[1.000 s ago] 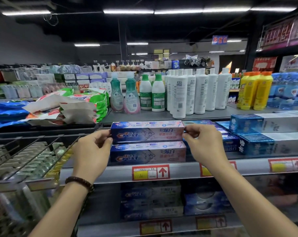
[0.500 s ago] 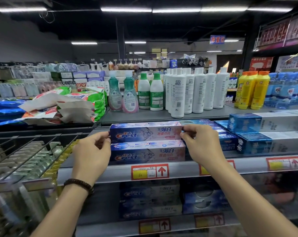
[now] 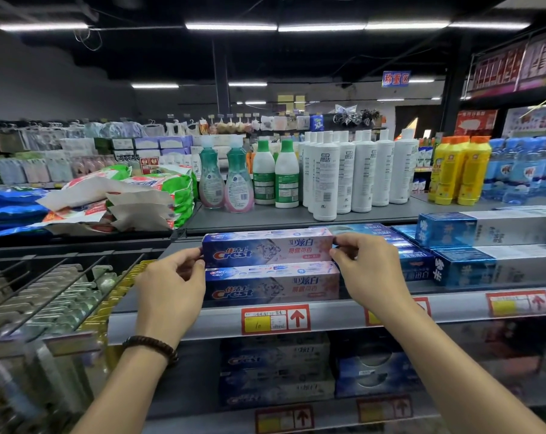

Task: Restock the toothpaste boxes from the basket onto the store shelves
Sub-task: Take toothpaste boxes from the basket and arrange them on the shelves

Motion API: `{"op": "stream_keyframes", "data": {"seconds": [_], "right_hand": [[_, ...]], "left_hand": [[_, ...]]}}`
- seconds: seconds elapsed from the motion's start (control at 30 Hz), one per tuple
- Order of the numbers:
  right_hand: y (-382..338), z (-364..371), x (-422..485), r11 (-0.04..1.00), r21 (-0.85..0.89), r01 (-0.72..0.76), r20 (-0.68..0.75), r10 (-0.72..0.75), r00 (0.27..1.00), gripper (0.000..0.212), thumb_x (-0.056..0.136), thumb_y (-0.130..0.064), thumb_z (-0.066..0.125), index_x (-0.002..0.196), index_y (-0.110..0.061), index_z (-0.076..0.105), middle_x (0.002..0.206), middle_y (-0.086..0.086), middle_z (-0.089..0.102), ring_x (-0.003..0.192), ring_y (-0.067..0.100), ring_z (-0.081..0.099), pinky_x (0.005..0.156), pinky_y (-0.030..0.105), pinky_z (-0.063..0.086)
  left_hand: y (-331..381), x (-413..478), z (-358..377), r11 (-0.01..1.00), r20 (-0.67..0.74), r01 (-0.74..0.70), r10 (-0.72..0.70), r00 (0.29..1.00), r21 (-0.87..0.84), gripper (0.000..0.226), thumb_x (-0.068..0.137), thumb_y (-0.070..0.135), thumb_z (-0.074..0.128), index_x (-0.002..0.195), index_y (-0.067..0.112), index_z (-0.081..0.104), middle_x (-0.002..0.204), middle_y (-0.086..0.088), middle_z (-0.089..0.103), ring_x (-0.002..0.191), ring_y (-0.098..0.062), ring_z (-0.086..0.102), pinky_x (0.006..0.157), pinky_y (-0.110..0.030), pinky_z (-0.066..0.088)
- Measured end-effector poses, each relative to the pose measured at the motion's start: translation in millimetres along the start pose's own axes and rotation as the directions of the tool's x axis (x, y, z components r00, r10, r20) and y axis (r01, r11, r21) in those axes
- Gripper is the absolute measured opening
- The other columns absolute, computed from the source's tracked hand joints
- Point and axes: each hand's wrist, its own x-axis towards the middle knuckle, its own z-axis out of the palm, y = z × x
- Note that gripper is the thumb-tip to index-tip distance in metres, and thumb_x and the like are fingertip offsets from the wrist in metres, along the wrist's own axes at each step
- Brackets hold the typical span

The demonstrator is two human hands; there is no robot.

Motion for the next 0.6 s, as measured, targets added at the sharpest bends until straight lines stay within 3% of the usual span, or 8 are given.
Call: {"op": "stream_keyframes", "data": {"seconds": [0.13, 0.33, 0.43, 0.47, 0.6], "right_hand": [[-2, -2, -2, 1.0, -0.009, 0.003, 0.011, -0.003, 1.0, 0.019, 0.101, -0.021, 0.07, 0.115, -0.022, 0.081, 0.103, -0.009, 0.078, 0.097, 0.012, 0.067, 0.086, 0.027, 0.048], [-6, -6, -7, 1.0, 0.019, -0.015, -0.011, 0.016, 1.0, 0.028, 0.101, -0.022, 0.068, 0.127, -0.019, 0.077, 0.114, -0.006, 0.078, 0.109, 0.014, 0.068, 0.1, 0.028, 0.049], [-5, -10, -15, 0.997, 0.074, -0.018, -0.06, 0.022, 0.998, 0.027, 0.101, -0.024, 0.067, 0.125, -0.021, 0.077, 0.112, -0.008, 0.077, 0.108, 0.01, 0.067, 0.099, 0.027, 0.048], [-5, -12, -17, 0.995, 0.094, -0.013, -0.077, 0.02, 0.997, 0.024, 0.1, -0.024, 0.068, 0.122, -0.021, 0.078, 0.109, -0.01, 0.077, 0.105, 0.009, 0.067, 0.097, 0.027, 0.049], [-3, -19, -28, 0.989, 0.151, 0.008, -0.136, 0.012, 0.991, 0.013, 0.098, -0.024, 0.071, 0.108, -0.026, 0.08, 0.096, -0.019, 0.075, 0.091, 0.003, 0.068, 0.088, 0.024, 0.05]], "left_hand": [[1, -4, 0, 1.0, -0.017, -0.005, 0.005, 1.0, 0.014, 0.019, 0.097, 0.017, 0.071, 0.114, 0.018, 0.081, 0.083, 0.013, 0.068, 0.076, 0.007, 0.06, 0.067, -0.009, 0.042], [1, -1, -1, 0.999, -0.004, 0.024, -0.024, 1.0, -0.023, 0.023, 0.096, 0.019, 0.073, 0.117, 0.02, 0.08, 0.085, 0.015, 0.072, 0.08, 0.005, 0.065, 0.073, -0.015, 0.047], [3, -1, -4, 0.995, 0.001, 0.035, -0.035, 0.999, -0.097, 0.025, 0.096, 0.018, 0.072, 0.12, 0.024, 0.076, 0.098, 0.011, 0.075, 0.087, 0.002, 0.069, 0.072, -0.007, 0.046], [4, -3, -5, 0.994, -0.006, 0.024, -0.025, 1.0, -0.108, 0.026, 0.096, 0.019, 0.072, 0.12, 0.026, 0.074, 0.101, 0.011, 0.075, 0.089, 0.0, 0.069, 0.072, -0.008, 0.048], [7, -10, -7, 0.993, -0.101, -0.099, 0.091, 0.991, -0.068, 0.027, 0.092, 0.022, 0.076, 0.117, 0.029, 0.067, 0.106, 0.007, 0.067, 0.095, -0.014, 0.066, 0.084, -0.037, 0.058]]}}
